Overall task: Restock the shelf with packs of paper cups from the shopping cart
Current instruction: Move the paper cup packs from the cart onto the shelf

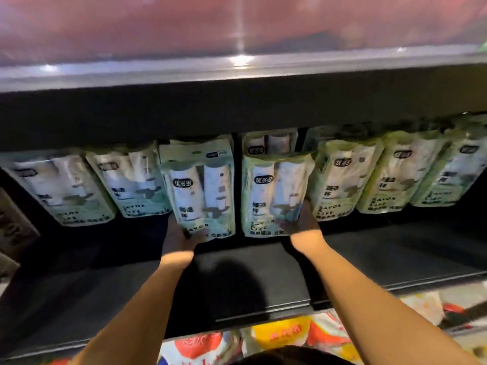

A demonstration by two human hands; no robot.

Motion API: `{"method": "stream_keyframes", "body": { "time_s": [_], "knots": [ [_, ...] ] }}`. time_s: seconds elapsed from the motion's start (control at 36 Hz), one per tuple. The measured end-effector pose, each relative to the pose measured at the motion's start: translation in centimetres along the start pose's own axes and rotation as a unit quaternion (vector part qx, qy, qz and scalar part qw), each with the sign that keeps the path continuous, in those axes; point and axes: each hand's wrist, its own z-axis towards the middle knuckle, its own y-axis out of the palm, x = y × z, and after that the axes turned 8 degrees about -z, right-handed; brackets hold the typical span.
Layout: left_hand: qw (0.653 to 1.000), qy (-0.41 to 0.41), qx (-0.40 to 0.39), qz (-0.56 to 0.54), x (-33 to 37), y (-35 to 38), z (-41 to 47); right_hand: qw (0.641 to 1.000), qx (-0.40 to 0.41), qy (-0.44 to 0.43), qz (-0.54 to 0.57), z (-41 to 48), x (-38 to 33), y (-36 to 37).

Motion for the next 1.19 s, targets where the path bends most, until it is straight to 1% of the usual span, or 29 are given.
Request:
{"method": "stream_keyframes", "body": {
  "time_s": [0.03, 0.08, 0.11, 0.22, 0.33, 0.44, 0.56, 0.64, 0.69, 0.75, 0.83, 0.92, 1.03, 1.19],
  "knots": [
    [1.000, -0.005, -0.005, 0.000, -0.6, 0.0, 0.7, 1.000, -0.004, 0.005, -0.008, 0.2, -0.3, -0.1],
    [1.000, -0.015, -0.008, -0.006, -0.5, 0.2, 1.2, 1.000, 0.013, 0.001, -0.011, 0.6, -0.3, 0.0],
    [1.000, -0.017, 0.003, -0.010, -0.3, 0.3, 1.1, 1.000, 0.018, -0.006, -0.010, 0.7, -0.3, 0.0],
    [0.999, -0.024, 0.023, -0.031, 1.4, 0.5, 0.2, 1.000, 0.008, -0.008, 0.008, 1.4, -0.3, -0.1],
    [0.998, -0.032, 0.017, -0.047, 0.4, 0.3, 0.5, 1.000, 0.001, -0.012, 0.001, 1.8, -0.9, -0.3],
    [0.999, -0.032, 0.020, -0.039, 0.7, 0.3, 0.3, 1.000, -0.004, -0.006, 0.010, 2.4, -0.8, -0.1],
    [0.999, -0.021, 0.034, -0.001, 2.2, 1.0, -0.6, 0.999, 0.016, 0.031, 0.015, 2.0, -0.3, 0.4],
    [0.998, 0.004, 0.042, 0.053, 2.2, 1.0, -1.0, 0.997, 0.006, 0.067, 0.032, 0.1, 0.1, 0.7],
    [0.991, 0.016, 0.034, 0.127, 2.1, 0.7, -1.5, 0.997, 0.002, 0.072, 0.017, -1.8, 0.6, 0.5],
    [0.977, 0.002, 0.029, 0.210, 1.6, 0.2, -2.0, 0.997, -0.009, 0.052, -0.050, -3.5, 1.6, 0.2],
    [0.956, -0.037, 0.044, 0.289, 1.1, -0.7, -3.7, 0.984, -0.057, 0.010, -0.171, -5.6, 3.4, -0.7],
    [0.918, -0.044, 0.029, 0.393, 1.0, -1.3, -6.2, 0.969, -0.081, -0.037, -0.229, -7.0, 5.2, -1.2],
    [0.900, -0.059, 0.020, 0.431, 1.1, -1.3, -10.0, 0.961, -0.094, -0.068, -0.249, -8.4, 6.4, -2.0],
    [0.889, -0.110, 0.028, 0.443, 1.8, 0.6, -16.7, 0.939, -0.161, -0.127, -0.277, -10.4, 6.9, -3.7]
  ]
}}
